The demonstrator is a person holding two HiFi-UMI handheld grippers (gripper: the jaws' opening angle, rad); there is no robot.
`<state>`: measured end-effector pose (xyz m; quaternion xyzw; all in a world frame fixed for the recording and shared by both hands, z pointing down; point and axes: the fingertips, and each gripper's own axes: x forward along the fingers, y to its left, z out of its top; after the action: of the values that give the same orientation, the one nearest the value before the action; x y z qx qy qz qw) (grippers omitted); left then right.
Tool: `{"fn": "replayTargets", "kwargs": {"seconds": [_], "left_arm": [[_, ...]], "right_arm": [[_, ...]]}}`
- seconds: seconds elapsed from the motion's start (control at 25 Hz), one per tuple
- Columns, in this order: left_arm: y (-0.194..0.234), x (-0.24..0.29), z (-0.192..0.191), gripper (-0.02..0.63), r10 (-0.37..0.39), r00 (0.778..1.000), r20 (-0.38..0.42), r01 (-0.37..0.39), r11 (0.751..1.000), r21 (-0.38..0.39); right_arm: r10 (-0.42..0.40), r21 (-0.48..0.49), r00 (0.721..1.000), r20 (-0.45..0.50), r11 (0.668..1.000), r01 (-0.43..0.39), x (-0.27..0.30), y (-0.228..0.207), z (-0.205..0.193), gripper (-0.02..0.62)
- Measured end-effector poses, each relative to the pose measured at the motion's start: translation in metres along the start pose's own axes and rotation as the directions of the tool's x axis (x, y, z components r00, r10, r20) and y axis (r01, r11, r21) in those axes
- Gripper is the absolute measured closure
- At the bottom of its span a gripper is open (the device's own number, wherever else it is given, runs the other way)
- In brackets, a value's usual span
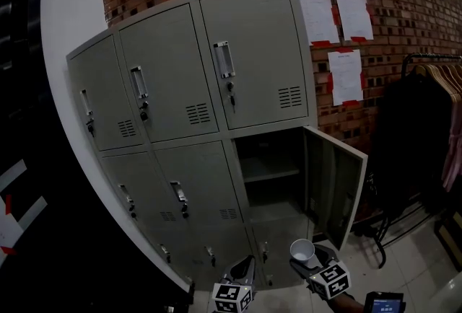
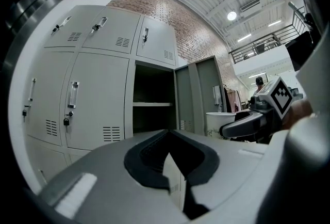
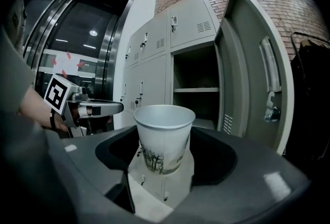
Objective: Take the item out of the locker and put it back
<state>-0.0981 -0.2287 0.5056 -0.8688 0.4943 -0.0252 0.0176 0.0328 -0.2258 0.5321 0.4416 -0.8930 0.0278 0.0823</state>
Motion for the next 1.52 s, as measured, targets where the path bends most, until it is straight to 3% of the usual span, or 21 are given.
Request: {"fn": "replayTargets", "kwargs": {"seconds": [0.6,0.92,1.24,1.52], "left_arm": [[0.009,0.043,-0.011,0.604,0.089,0.995,-0.038,-0.089,0.996,0.003],[0.064,0.102,-0.02,0.604,0.08,0.996,-0.03,-0.08,0.997,0.001],[0.128,0.161,-0.005,0.604,0.052,0.999,0.016,-0.052,0.999,0.014],[0.159,0.193,-0.004,0.604,0.025,0.998,0.06,-0.027,0.999,0.034]], "right_arm": [[0.091,0.011,0.996,-0.006,0.996,-0.09,0.046,-0.043,0.0,0.298],[0.071,0.011,0.997,-0.009,0.997,-0.071,0.121,-0.078,0.001,0.298],[0.024,-0.002,1.0,-0.016,1.0,-0.025,0.205,-0.117,0.019,0.298],[0.008,0.013,0.999,-0.051,1.0,-0.008,0.261,-0.138,0.015,0.298]]}}
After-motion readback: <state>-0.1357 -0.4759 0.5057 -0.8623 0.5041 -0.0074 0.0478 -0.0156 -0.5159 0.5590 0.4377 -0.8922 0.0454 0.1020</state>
